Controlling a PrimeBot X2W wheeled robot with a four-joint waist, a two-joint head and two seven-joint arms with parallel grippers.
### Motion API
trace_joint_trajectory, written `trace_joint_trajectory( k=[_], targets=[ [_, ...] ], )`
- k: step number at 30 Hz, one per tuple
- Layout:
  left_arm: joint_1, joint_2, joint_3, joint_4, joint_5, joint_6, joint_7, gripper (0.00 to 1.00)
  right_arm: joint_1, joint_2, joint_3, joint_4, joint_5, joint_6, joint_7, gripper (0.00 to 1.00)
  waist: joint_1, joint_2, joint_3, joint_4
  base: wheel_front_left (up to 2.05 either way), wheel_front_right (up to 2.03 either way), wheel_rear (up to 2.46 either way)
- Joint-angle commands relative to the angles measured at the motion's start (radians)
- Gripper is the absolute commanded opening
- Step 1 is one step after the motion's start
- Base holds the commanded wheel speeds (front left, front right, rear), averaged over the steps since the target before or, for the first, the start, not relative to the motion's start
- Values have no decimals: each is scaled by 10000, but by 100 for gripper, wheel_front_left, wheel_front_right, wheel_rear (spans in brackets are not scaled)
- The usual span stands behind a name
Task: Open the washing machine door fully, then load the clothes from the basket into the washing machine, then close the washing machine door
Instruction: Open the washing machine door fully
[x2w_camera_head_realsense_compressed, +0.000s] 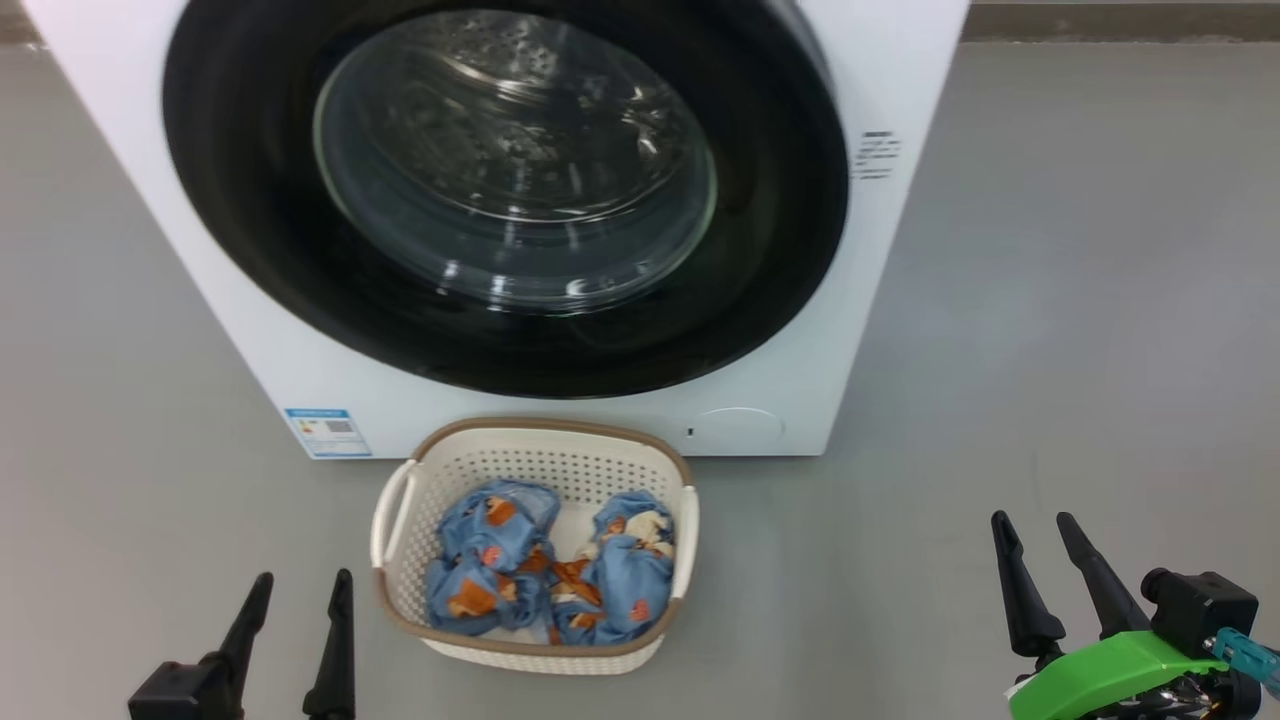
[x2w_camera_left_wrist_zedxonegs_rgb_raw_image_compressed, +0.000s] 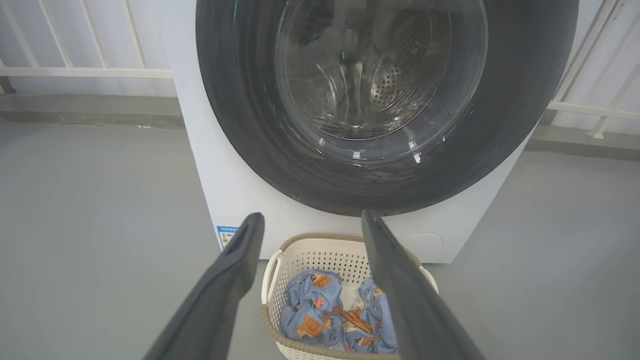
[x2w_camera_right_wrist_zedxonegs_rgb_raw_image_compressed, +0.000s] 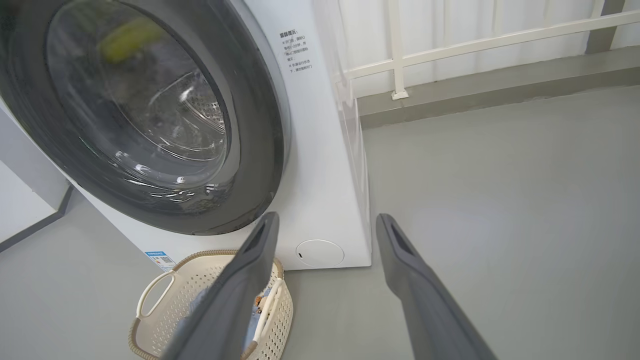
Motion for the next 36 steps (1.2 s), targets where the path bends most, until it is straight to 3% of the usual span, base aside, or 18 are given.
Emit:
trace_joint_trajectory(
  k=[1, 13, 28, 29, 30, 31, 36],
  targets=[
    [-416, 192, 303, -264, -64, -25, -136, 100, -338, -111, 249, -246, -61, 16, -122, 100, 0, -1, -11, 2, 123, 123, -246],
    [-383, 217, 100, -546, -667, -25, -136, 100, -319, -128, 282, -231, -32, 16, -122, 100, 0, -1, -38, 9, 107, 82, -188],
    [-323, 166, -52, -523, -732, -25, -136, 100, -374, -13, 383, -328, 128, 16, -122, 100, -1, -1, -10, 107, 10, 10, -20],
    [-310, 132, -54, -539, -729, -25, -136, 100, -432, 38, 403, -340, 278, 16, -122, 54, -1, -1, 7, 108, 0, 0, 0],
    [-293, 97, -62, -552, -729, -25, -136, 100, -510, 107, 415, -358, 515, 16, -122, 18, -1, -1, 22, 109, 0, 0, 0],
    [-281, 65, -80, -555, -736, -25, -136, 100, -602, 155, 456, -393, 750, 16, -122, 0, -1, -1, 41, 114, 0, 0, 0],
    [-315, -62, -196, -573, -760, -25, -136, 100, -1271, 415, 589, -777, 2311, 16, -122, 0, -1, -1, 218, 181, 0, 0, 0]
  ],
)
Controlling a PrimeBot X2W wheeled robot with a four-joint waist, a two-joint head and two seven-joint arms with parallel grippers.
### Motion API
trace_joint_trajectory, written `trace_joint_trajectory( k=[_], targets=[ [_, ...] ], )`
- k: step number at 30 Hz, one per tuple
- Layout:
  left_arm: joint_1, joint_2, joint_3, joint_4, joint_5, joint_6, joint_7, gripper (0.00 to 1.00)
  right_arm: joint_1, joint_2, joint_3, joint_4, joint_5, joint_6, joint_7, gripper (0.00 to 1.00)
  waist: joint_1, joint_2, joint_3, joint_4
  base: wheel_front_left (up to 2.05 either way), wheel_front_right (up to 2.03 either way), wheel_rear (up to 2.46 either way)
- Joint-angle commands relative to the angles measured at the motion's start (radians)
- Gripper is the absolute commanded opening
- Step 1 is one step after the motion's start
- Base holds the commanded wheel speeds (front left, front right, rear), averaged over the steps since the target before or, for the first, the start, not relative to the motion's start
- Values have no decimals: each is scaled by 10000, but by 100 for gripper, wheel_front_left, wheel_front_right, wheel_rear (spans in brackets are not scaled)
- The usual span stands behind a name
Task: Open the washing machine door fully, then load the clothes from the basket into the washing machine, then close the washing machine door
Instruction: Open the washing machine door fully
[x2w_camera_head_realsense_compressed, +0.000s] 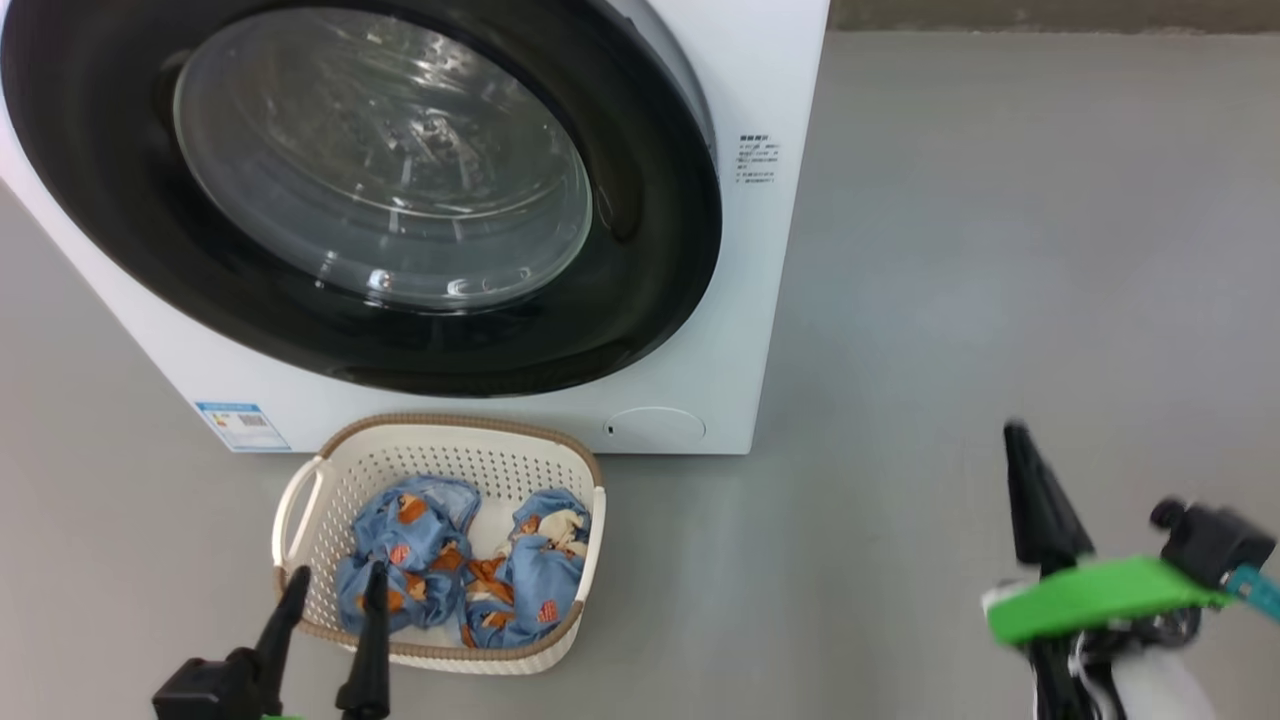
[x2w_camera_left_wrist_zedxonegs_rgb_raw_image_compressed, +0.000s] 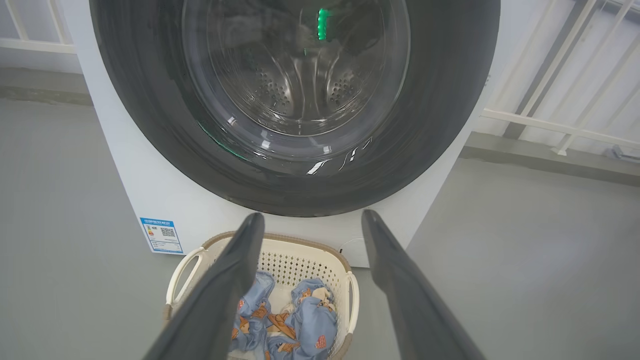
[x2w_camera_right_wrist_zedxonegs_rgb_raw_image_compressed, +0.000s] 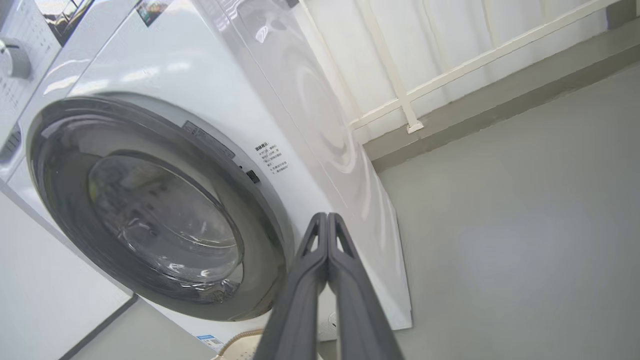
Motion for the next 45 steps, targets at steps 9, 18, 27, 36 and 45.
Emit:
trace_joint_trajectory(
  k=[9, 18, 27, 36, 45],
  targets=[
    [-723, -2, 42, -325, -160, -25, -136, 100, -2086, 93, 432, -977, 3268, 16, -120, 0, 0, -1, 473, 379, 0, 0, 0],
    [-1175, -11, -156, -422, -250, -25, -136, 100, -3962, -702, 1026, -951, 6198, 16, -120, 0, 0, -1, 1097, 777, 0, 0, 0],
    [-1749, -67, -523, -507, -412, -25, -136, 100, -6033, -2048, 2209, -54, 9066, 16, 1629, 0, 0, -1, 1870, 1261, 0, 0, 0],
    [-2166, -176, -840, -643, -556, -25, -136, 100, -7243, -2587, 2299, 742, 10247, 16, 4381, 0, 0, -1, 2589, 1826, 0, 0, 0],
    [-2473, -247, -1103, -716, -654, -25, -136, 100, -8135, -2680, 2033, 1668, 10519, 16, 5977, 0, 0, -1, 3135, 2171, 0, 0, 0]
  ],
)
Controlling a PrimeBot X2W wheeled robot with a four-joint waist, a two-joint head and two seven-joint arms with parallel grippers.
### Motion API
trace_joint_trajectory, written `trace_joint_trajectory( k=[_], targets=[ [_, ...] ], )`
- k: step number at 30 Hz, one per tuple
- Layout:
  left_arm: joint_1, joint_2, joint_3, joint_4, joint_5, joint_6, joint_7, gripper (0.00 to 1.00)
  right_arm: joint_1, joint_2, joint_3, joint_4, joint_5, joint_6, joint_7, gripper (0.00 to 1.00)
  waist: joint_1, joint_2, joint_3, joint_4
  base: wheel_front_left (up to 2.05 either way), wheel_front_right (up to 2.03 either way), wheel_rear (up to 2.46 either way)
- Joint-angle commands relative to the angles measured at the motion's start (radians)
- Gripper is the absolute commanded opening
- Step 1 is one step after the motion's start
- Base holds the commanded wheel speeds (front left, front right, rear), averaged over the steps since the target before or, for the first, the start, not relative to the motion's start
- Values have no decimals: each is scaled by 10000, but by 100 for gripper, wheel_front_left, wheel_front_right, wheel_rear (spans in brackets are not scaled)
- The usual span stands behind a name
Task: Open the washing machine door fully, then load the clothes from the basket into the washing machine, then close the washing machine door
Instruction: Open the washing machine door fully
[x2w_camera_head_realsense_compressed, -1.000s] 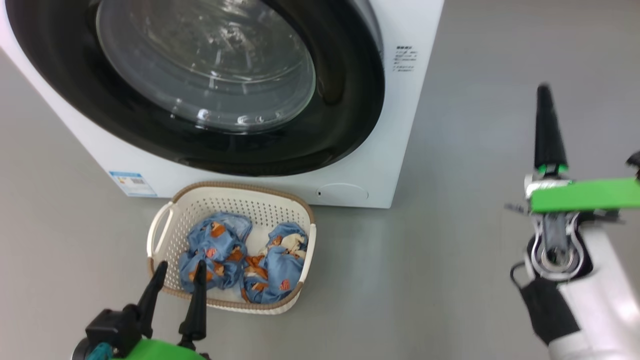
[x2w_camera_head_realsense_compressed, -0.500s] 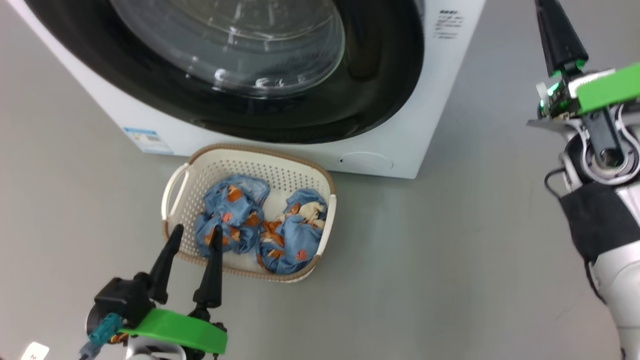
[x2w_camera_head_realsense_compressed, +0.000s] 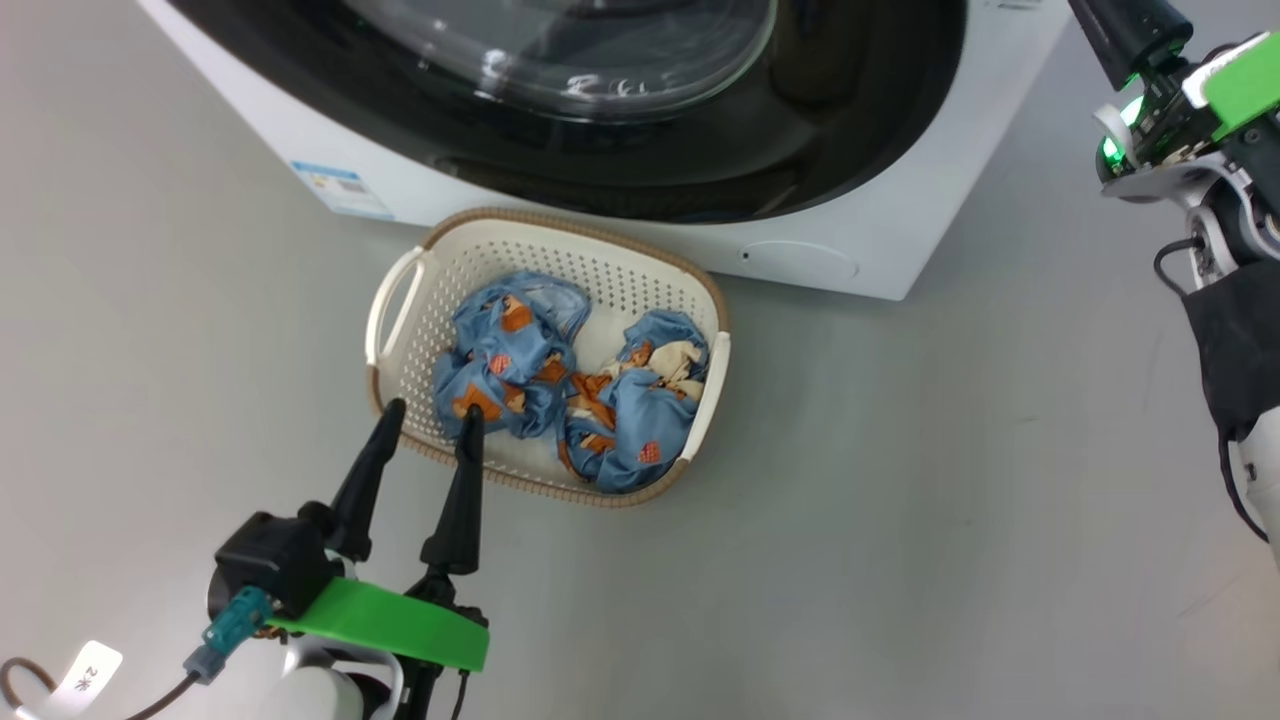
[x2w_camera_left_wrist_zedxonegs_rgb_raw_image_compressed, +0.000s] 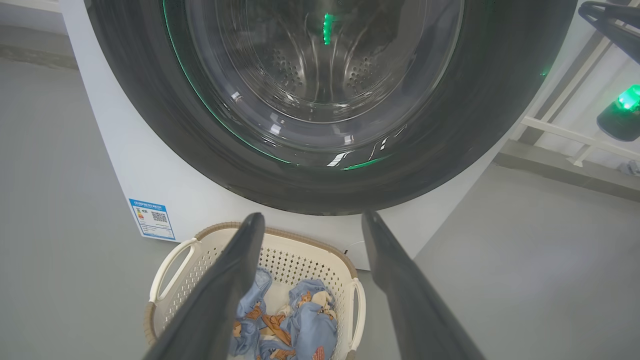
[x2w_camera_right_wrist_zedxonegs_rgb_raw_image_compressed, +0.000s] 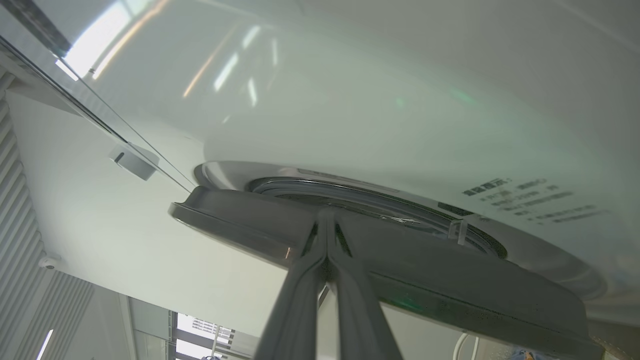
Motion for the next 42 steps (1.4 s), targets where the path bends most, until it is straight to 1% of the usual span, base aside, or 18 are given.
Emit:
trace_joint_trajectory(
  k=[1, 6, 21, 36, 42],
  targets=[
    [-277, 127, 253, -282, -56, -25, -65, 100, -290, 33, -37, -123, 58, 17, 217, 0, 0, 0, 253, 244, 0, 0, 0],
    [-395, 96, 104, -360, -119, -25, -65, 100, -616, 25, -111, 184, -106, 17, 730, 0, 0, 0, 481, 413, 0, 0, 0],
    [-682, -9, -2, -427, -288, -25, -65, 100, -1391, 102, -8, 592, -736, 17, 1188, 0, 0, 0, 997, 699, 0, 0, 0],
    [-474, -34, 67, -254, -215, -25, -65, 100, -4, 296, 899, -19, -1011, 17, 1888, 0, 0, 0, 255, 480, 0, 0, 0],
    [-69, 170, 99, -221, -160, -25, -65, 100, 939, 326, 1429, -511, -1127, 17, 2020, 0, 0, 0, -366, 390, 0, 0, 0]
  ],
)
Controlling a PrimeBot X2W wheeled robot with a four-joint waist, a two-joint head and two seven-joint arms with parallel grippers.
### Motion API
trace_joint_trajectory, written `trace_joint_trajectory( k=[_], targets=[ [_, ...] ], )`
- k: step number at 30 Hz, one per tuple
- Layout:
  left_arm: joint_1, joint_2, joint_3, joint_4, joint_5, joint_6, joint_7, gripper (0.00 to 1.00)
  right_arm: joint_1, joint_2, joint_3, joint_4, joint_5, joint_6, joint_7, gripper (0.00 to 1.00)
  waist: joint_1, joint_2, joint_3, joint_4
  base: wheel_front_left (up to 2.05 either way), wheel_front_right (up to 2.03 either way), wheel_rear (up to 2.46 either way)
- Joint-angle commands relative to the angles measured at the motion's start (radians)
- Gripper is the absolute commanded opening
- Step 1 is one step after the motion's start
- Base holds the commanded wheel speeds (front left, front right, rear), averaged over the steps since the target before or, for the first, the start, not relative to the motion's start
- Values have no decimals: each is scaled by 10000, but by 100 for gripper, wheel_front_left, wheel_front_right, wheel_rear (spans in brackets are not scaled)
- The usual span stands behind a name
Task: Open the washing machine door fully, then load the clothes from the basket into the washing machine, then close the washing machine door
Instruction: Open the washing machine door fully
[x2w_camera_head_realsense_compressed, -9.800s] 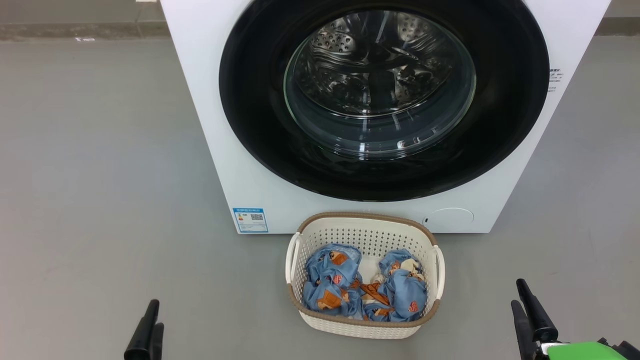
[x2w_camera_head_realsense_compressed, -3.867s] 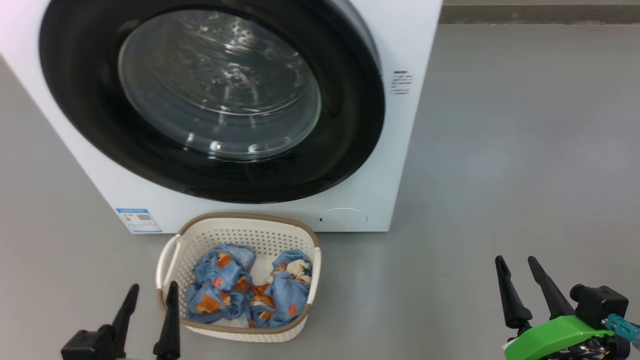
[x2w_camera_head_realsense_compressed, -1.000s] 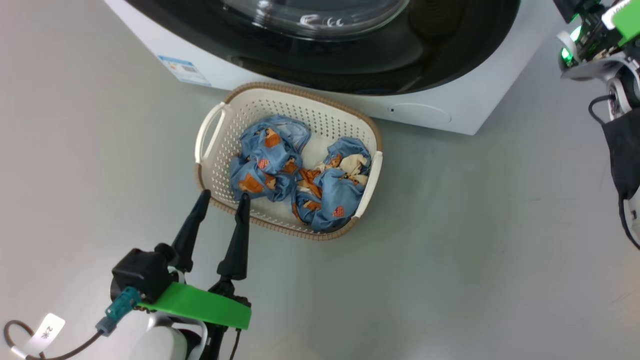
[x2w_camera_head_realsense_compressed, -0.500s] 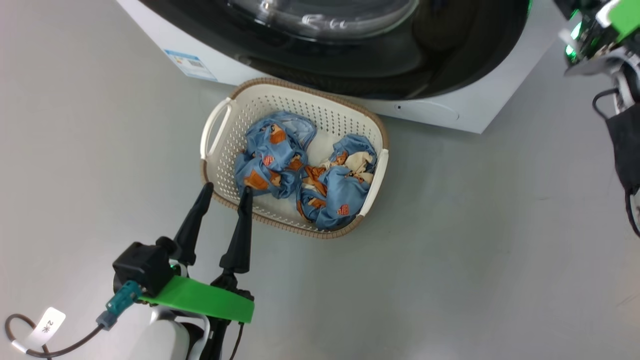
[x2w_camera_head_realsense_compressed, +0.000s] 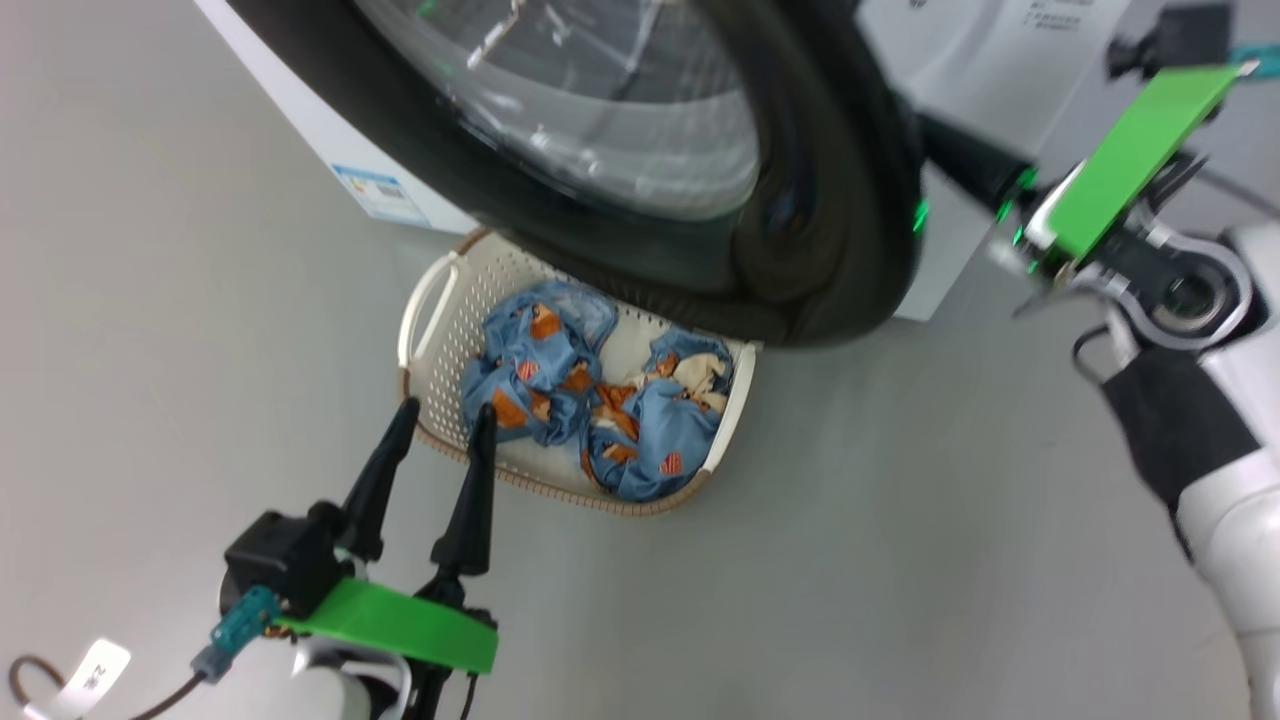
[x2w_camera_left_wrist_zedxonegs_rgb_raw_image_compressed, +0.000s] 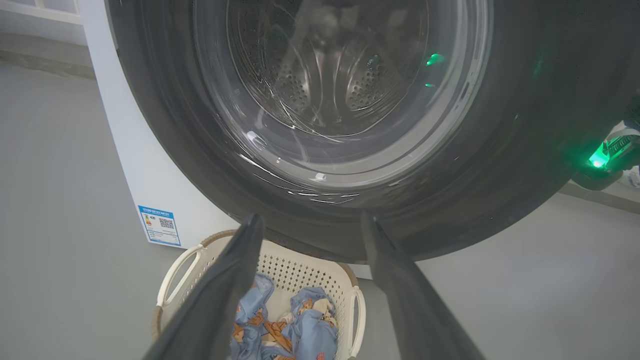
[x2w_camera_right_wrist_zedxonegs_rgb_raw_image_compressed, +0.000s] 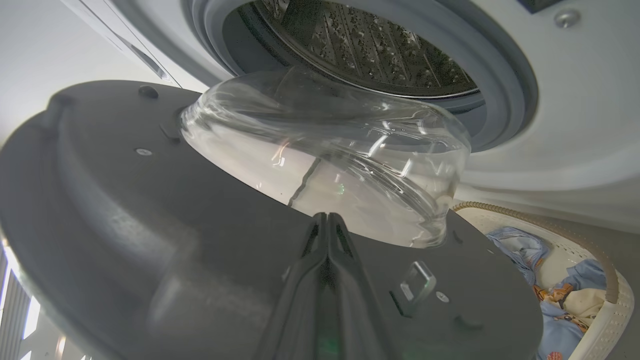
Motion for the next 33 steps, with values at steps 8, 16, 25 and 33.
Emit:
trace_joint_trajectory(
  k=[8, 16, 25, 33],
  targets=[
    [631, 391, 573, -213, 128, -25, -63, 100, 1256, 314, 495, -848, 195, 17, 276, 0, 0, -1, -911, -94, 0, 0, 0],
    [1063, 430, 681, -240, 207, -25, -63, 100, 2118, 588, 833, -1354, 361, 17, 593, 0, 0, -1, -1436, -2, 0, 0, 0],
    [1384, 423, 754, -327, 232, -25, -63, 100, 2923, 1065, 1121, -1862, 403, 17, 748, 0, 0, -1, -1764, 340, 0, 0, 0],
    [1624, 496, 730, -346, 228, -25, -63, 100, 3406, 1491, 1345, -2176, 375, 17, 833, 0, 0, -1, -2050, 709, 0, 0, 0]
  ],
)
